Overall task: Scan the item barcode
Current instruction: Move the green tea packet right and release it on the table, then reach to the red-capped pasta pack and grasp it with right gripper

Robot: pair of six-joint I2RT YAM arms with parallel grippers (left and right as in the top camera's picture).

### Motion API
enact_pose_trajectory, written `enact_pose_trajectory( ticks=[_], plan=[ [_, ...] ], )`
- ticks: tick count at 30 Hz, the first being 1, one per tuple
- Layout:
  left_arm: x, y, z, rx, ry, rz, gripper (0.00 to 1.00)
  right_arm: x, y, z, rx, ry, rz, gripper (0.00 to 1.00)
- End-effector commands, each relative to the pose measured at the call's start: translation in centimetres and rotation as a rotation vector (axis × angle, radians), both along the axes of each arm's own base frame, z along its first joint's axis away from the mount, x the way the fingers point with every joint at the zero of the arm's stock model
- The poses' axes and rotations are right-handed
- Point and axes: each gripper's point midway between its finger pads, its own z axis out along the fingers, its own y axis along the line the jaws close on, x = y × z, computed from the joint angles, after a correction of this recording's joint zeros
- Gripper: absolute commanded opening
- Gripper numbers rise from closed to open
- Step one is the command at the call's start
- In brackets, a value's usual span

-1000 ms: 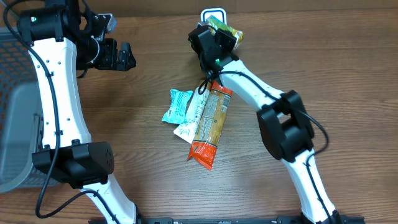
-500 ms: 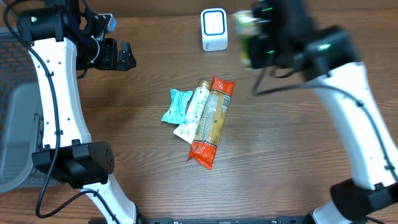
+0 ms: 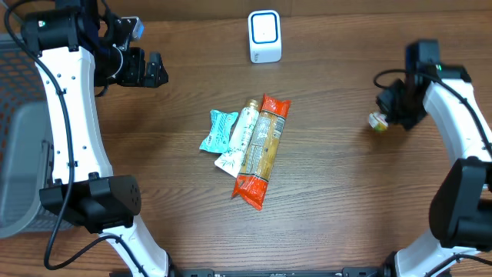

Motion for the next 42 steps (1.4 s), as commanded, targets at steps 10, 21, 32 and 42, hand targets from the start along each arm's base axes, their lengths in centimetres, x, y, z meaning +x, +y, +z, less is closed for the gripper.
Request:
enact_pose_trajectory(
  ticks=[10,21,32,42],
  plan=[
    [0.2,-0.1,-0.2,-0.006,-0.003,-0.018,1.00,-0.9,-5.1,-3.6,-0.001,-0.084,-0.208,0.80],
    [0.2,-0.1,-0.2,-0.006,-0.003,-0.018,1.00,3.6,-0.2,10.2,0.093,-0.317,0.209,0.89],
    [0.2,-0.1,-0.2,-0.006,-0.003,-0.018,1.00,-1.4,16.9,7.4,0.256,-0.188,0.655,0.97],
    [0.2,-0.1,-0.2,-0.006,-0.003,-0.018,1.00,-6.9,25.1,1.0,0.313,-0.099,0.775,0.99]
  ],
)
